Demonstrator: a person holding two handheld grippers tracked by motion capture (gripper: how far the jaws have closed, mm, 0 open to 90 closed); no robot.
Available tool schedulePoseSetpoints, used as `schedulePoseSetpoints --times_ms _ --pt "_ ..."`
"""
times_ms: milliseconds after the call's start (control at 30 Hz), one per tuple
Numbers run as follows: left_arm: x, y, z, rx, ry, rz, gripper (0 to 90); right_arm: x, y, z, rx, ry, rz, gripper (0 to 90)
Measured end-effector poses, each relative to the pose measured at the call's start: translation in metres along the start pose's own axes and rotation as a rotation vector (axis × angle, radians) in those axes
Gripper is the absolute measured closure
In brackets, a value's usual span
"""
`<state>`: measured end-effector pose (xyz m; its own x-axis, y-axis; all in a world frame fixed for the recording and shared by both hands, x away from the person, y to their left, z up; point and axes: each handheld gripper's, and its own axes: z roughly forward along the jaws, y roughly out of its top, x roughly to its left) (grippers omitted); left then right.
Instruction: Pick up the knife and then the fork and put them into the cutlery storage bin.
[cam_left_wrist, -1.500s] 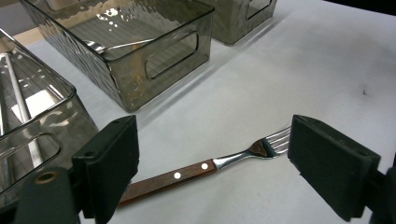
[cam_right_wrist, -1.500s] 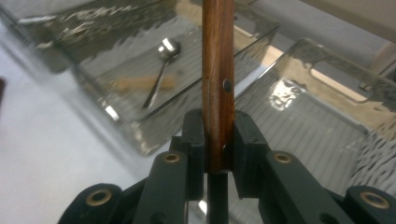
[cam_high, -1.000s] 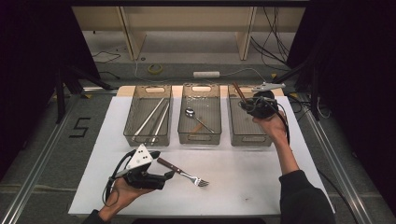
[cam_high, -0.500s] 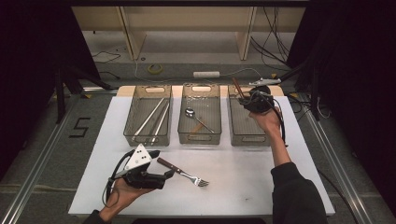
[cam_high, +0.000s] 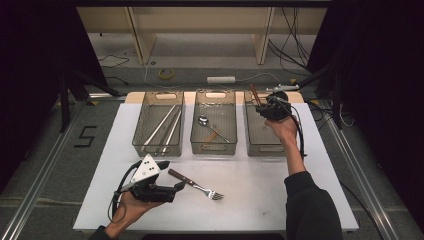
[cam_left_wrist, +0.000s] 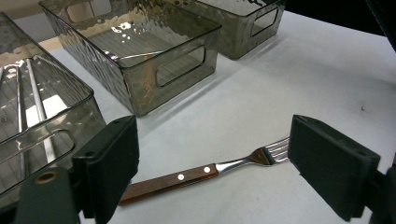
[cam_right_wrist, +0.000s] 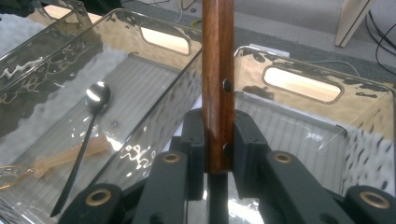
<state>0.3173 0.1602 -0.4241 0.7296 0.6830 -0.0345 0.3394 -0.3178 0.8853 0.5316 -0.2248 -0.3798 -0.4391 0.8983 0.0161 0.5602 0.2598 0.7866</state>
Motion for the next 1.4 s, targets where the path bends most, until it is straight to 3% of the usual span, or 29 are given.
schedulePoseSetpoints --times_ms 400,833,1000,1167,1400 --pt "0.0 0.0 0.0 0.006 0.004 0.006 16.3 0.001 -0.005 0.013 0.018 -0.014 0.028 77.6" --pt "0.0 0.0 0.001 0.004 0.004 0.009 16.3 0.004 -0.013 0.027 0.076 -0.04 0.055 76.3" --pt "0.0 0.0 0.001 0.004 0.003 0.006 16.3 0.002 -0.014 0.028 0.091 -0.01 0.091 65.2" --pt "0.0 0.0 0.001 0.007 0.002 0.006 16.3 0.001 -0.013 0.021 0.079 0.005 0.075 60.5" --pt "0.003 0.0 0.002 0.009 0.007 0.001 16.0 0.006 -0.016 0.003 0.058 0.051 0.041 47.1"
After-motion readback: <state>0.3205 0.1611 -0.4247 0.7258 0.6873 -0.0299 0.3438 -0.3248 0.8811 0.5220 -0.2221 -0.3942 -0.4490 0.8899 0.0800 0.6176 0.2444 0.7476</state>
